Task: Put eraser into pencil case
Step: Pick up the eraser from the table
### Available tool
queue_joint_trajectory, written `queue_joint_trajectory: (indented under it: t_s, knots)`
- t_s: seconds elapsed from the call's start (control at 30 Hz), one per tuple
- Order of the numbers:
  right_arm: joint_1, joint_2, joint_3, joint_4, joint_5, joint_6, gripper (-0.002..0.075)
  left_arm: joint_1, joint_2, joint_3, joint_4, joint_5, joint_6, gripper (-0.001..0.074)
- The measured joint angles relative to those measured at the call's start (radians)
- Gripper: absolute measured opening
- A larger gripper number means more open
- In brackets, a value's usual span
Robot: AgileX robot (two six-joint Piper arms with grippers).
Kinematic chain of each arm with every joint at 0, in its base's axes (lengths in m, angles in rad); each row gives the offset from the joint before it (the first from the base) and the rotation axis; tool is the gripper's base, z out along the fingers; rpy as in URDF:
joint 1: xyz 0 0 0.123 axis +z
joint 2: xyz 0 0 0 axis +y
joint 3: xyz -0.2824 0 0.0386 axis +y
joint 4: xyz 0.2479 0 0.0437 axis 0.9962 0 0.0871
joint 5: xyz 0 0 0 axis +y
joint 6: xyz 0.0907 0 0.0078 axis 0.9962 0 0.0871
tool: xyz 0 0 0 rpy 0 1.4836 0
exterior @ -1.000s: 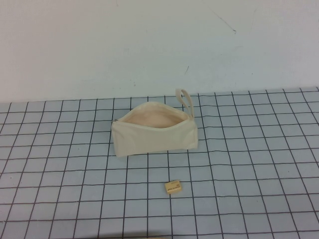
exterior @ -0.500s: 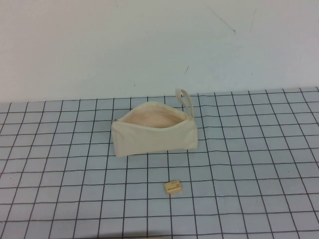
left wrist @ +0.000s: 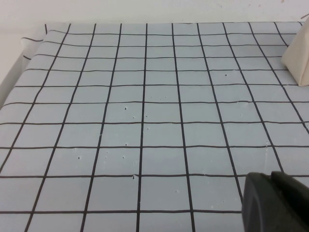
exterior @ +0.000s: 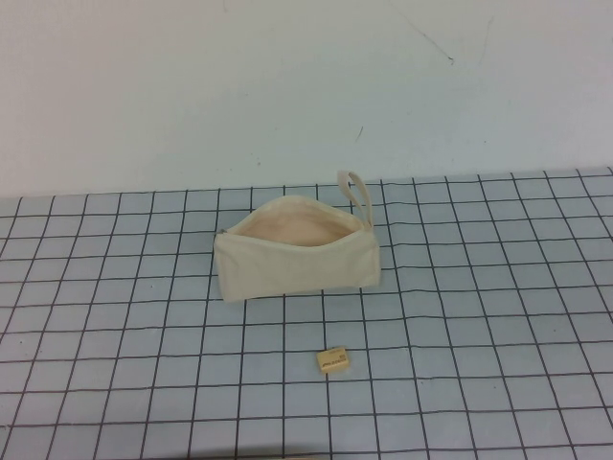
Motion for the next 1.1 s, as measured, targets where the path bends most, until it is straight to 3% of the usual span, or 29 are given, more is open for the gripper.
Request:
queue_joint_trajectory:
  t_s: [0.1,0.23,0.27,0.47,0.67,0.83,1.1]
  knots:
    - [0.027,0.135,-0.002,0.071,-0.016,-0.118,-0.0001,0.0,0.0,0.0,0.0,0.0,0.0,-0.0001]
    - [0.144,0.293,-0.034,0.125,-0.049,-0.282,0.0023,0.0,0.0,0.0,0.0,0.0,0.0,-0.0001]
    - [0.223,0.382,-0.07,0.136,-0.056,-0.33,0.0057,0.0,0.0,0.0,0.0,0.0,0.0,-0.0001]
    - [0.458,0.624,-0.241,0.134,-0.064,-0.385,0.0197,0.0,0.0,0.0,0.0,0.0,0.0,-0.0001]
    - [0.615,0.83,-0.443,0.063,-0.068,-0.388,0.0367,0.0,0.0,0.0,0.0,0.0,0.0,-0.0001]
    - [0.672,0.98,-0.576,0.05,-0.068,-0.34,0.0461,0.0,0.0,0.0,0.0,0.0,0.0,-0.0001]
    - [0.676,1.185,-0.71,-0.011,-0.068,-0.331,0.0476,0.0,0.0,0.0,0.0,0.0,0.0,-0.0001]
